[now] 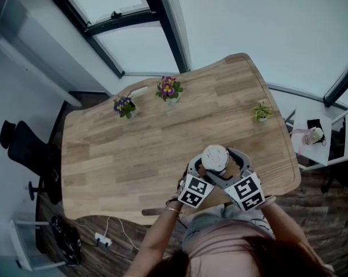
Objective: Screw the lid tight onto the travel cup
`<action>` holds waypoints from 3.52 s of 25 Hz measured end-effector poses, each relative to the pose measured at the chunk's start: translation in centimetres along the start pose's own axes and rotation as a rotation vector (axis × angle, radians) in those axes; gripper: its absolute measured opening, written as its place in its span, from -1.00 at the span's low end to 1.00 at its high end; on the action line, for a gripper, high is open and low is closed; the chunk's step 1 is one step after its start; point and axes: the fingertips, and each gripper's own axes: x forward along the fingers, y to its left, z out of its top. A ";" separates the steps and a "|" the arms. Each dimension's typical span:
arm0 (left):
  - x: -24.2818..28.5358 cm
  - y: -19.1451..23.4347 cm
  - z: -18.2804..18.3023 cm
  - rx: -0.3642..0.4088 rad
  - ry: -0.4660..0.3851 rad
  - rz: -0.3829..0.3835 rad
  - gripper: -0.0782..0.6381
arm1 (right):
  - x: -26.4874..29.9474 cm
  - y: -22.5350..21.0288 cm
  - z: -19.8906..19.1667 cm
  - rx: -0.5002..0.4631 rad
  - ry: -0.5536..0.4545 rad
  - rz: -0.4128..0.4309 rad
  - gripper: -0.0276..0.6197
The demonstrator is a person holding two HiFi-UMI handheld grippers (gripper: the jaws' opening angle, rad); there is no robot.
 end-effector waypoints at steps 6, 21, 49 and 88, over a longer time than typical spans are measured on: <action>-0.3 -0.5 -0.3 0.093 0.017 -0.145 0.23 | -0.2 0.4 -0.3 -0.067 0.074 0.202 0.29; -0.2 -0.6 -0.1 0.028 -0.027 -0.044 0.23 | -0.3 0.5 -0.8 -0.017 0.032 0.136 0.29; -0.8 -1.0 -0.5 0.093 0.028 -0.131 0.23 | -0.2 1.2 -0.5 -0.026 0.055 0.187 0.29; -0.6 -0.8 -0.5 0.122 0.042 -0.165 0.23 | -0.6 1.0 -0.4 -0.086 0.041 0.240 0.28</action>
